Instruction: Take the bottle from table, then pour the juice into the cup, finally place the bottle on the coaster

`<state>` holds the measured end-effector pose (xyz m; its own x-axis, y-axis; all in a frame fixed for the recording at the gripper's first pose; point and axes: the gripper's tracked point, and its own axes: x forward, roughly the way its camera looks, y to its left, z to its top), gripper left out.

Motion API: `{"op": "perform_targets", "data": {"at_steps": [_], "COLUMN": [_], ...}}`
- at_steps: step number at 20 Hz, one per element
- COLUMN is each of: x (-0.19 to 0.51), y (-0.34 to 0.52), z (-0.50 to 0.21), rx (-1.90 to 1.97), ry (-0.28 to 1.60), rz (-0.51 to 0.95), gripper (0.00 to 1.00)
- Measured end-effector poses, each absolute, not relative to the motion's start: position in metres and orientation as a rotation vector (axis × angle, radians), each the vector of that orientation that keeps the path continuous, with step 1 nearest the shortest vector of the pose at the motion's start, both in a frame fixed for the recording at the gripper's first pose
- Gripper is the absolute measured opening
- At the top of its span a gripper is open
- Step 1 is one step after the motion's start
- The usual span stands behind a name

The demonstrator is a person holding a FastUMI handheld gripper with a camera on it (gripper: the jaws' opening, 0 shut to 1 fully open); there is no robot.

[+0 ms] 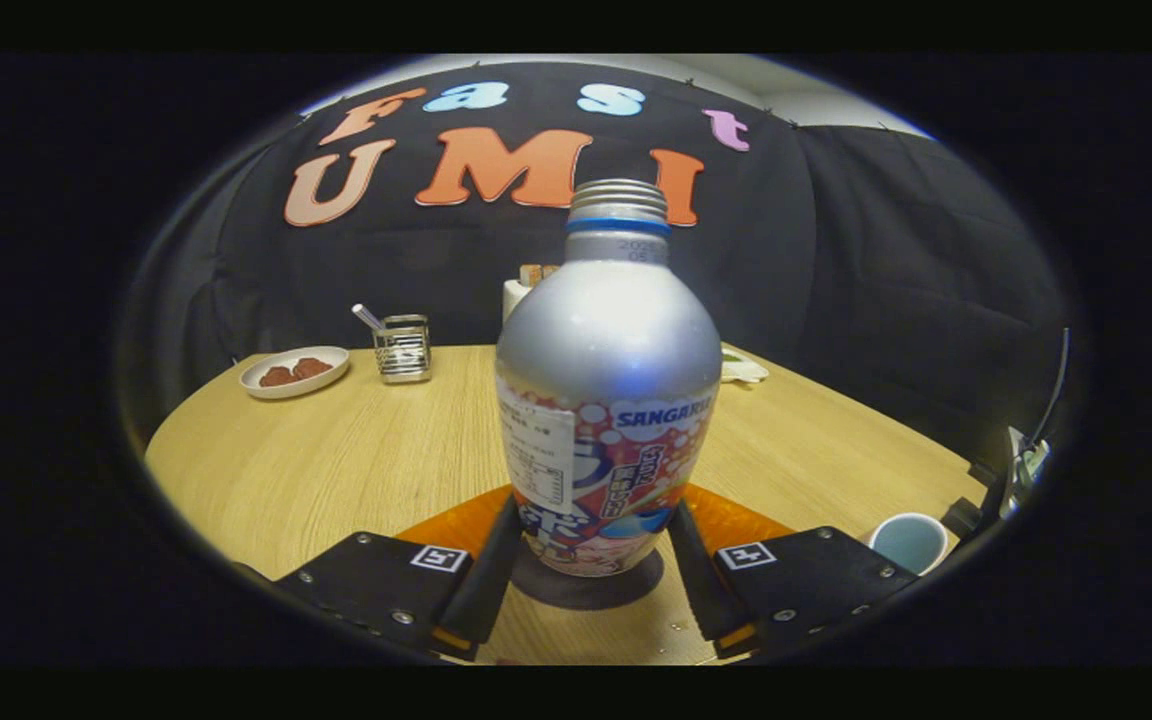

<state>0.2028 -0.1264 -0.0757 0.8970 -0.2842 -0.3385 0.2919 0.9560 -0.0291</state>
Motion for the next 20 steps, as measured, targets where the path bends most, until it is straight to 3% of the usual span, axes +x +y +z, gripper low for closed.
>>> {"op": "perform_targets", "data": {"at_steps": [8,9,10,11,20], "x": [0.194,0.191,0.187,0.184,0.134], "y": [-0.13,-0.13,-0.128,-0.125,-0.111], "z": [-0.094,-0.093,-0.091,-0.09,-0.036], "rx": [-0.005,-0.013,-0.015,-0.013,0.046], "ry": [0.414,0.416,0.414,0.41,0.282], "rz": [-0.334,-0.332,-0.322,-0.313,-0.302], "gripper": [0.82,0.84,0.96,0.98,0.98]}}
